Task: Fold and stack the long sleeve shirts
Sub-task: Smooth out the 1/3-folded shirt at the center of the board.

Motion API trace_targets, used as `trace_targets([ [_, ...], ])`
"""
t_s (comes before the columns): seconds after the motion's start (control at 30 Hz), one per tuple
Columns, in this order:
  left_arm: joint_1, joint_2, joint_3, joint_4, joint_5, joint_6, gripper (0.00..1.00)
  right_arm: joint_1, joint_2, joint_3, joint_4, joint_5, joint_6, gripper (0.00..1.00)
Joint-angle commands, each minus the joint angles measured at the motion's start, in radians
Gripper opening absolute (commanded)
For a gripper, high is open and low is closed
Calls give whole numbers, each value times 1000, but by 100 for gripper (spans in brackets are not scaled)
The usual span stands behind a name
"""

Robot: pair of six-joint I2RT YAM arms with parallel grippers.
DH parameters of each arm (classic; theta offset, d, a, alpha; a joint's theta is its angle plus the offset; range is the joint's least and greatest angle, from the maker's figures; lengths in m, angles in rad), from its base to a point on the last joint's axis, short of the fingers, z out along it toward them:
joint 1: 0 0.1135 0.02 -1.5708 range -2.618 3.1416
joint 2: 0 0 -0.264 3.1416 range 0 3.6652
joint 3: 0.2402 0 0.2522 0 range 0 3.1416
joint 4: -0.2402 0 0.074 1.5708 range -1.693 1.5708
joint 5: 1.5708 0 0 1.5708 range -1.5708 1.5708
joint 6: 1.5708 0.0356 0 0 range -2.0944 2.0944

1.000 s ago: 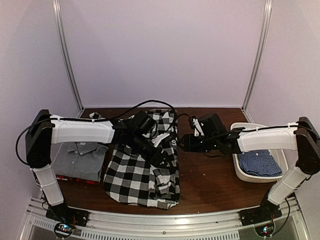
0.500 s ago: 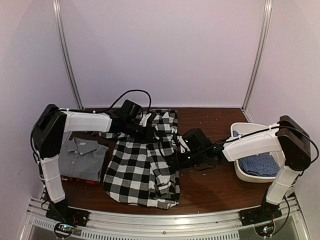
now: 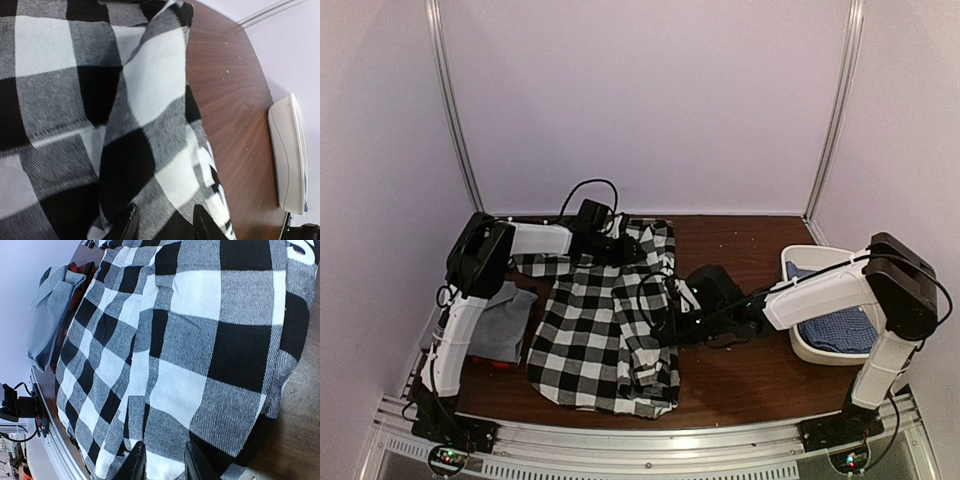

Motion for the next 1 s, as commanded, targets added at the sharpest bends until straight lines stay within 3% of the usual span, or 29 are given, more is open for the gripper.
trace_targets([
  [0.0, 23, 102, 144, -2, -14, -25, 38, 18, -3, -29, 29, -27, 11, 28],
  [0.33, 31, 156, 251, -61, -20, -28, 39, 50, -4, -51, -7, -58, -30, 28],
  [0.67, 40, 94, 365, -172, 11, 37, 39, 59, -9, -118, 7, -51, -16, 28],
  [0.97, 55, -76, 267, -244, 16, 129, 39, 53, -112, 4, -75, 49, -18, 31],
])
